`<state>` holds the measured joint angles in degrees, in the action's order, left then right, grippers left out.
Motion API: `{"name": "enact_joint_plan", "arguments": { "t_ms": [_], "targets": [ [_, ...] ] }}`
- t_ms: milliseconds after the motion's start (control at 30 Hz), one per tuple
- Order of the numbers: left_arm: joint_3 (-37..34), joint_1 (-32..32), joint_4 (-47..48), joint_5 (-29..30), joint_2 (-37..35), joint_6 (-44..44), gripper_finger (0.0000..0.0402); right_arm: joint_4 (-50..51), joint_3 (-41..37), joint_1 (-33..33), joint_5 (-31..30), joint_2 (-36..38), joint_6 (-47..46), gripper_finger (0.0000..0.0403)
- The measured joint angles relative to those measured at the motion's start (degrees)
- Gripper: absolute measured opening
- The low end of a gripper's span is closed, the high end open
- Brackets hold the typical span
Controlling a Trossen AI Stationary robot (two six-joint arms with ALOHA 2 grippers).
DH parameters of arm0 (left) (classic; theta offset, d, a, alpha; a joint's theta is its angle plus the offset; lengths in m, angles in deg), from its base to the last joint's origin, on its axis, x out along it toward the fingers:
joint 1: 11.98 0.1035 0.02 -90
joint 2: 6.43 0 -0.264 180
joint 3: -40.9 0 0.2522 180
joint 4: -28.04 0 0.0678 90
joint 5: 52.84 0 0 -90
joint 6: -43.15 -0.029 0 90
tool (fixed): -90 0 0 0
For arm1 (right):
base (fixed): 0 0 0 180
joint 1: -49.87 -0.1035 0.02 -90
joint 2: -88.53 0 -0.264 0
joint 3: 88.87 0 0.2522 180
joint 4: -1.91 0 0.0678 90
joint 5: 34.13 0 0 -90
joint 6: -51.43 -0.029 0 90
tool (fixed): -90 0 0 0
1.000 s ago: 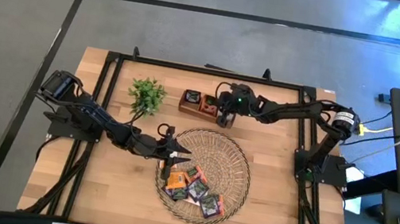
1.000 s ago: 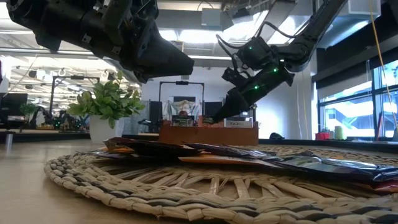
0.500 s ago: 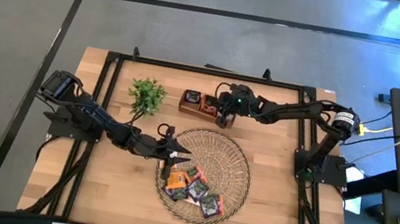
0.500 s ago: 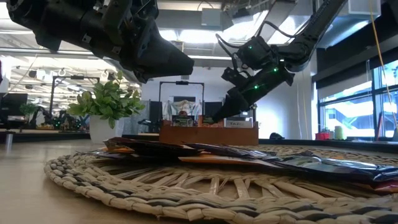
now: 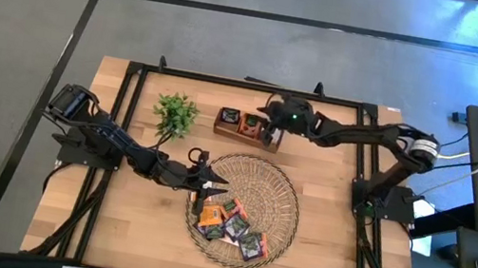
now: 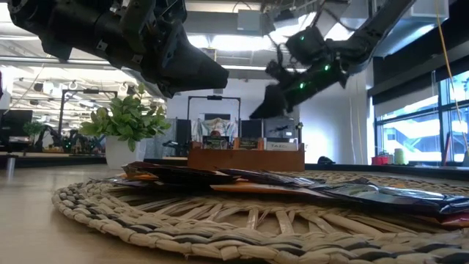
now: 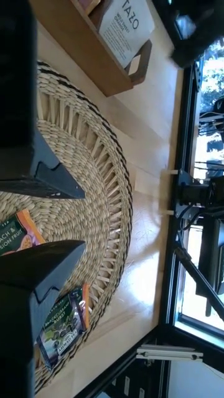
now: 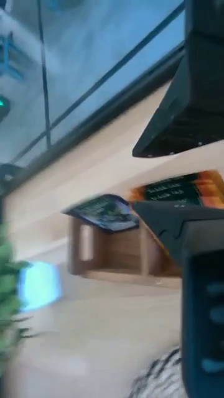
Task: Pick & Place Tea
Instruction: Put the black and white tea bag into the left section of the wooden organizer
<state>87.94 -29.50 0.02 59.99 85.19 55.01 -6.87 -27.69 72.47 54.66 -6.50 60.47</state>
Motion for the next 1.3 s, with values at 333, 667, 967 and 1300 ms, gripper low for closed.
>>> {"name": "enact_joint_plan", "arguments": {
  "t_ms": [333,667,967,1300],
  "targets": [
    [0.0,-0.12,0.02,-13.75,0.0,7.15,0.0119,7.27,0.04,-9.18,30.02,4.28,-2.85,0.0126],
    [1.01,-1.46,-0.63,-15.16,1.47,8.52,0.0116,13.96,0.04,-24.31,25.78,3.74,-14.47,0.0126],
    [9.49,-4.35,0.56,-20.63,11.4,6.4,0.0116,15.07,0.11,-32.41,17.72,2.5,-26.87,0.0126],
    [14.1,-4.75,2.88,-27.33,18.92,11.57,0.0119,17.08,0.04,-34.86,17.04,-3.43,-43.66,0.0127]
  ]
}}
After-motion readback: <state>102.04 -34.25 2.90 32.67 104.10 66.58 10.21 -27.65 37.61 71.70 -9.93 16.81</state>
